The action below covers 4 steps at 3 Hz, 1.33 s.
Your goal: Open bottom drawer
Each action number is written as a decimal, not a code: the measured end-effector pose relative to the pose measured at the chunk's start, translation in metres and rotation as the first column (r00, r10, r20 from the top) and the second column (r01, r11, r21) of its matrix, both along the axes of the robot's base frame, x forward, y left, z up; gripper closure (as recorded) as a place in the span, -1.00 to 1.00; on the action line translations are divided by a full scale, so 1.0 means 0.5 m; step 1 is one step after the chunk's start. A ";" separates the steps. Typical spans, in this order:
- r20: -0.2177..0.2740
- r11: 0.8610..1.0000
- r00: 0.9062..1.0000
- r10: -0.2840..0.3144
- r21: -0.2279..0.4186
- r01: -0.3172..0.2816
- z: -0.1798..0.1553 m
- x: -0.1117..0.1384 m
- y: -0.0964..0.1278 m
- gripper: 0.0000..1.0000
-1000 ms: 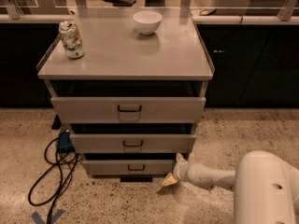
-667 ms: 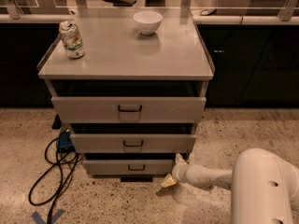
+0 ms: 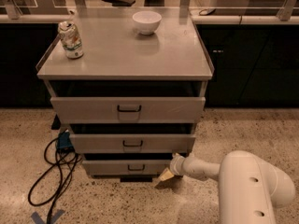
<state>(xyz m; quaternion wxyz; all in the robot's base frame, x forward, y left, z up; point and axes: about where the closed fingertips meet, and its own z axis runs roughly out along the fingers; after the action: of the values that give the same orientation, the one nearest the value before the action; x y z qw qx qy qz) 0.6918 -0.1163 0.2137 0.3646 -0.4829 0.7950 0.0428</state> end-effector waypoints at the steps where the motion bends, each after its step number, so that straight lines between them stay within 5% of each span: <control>1: 0.000 1.000 1.000 0.000 0.000 0.000 -0.007 -0.001 0.000 -1.00; 2: -0.034 1.000 0.999 -0.029 0.011 0.029 -0.033 0.019 -0.026 -1.00; 3: -0.162 0.996 0.984 -0.070 0.039 0.077 -0.122 0.022 -0.050 -1.00; 4: -0.162 0.996 0.984 -0.070 0.039 0.077 -0.122 0.022 -0.050 -1.00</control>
Offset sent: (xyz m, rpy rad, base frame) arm 0.0418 -0.0566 -0.0542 0.0441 0.1339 -0.1226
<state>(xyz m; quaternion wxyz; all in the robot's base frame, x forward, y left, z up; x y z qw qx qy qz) 0.7026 -0.1413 0.1529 0.3116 -0.4400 0.8378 0.0860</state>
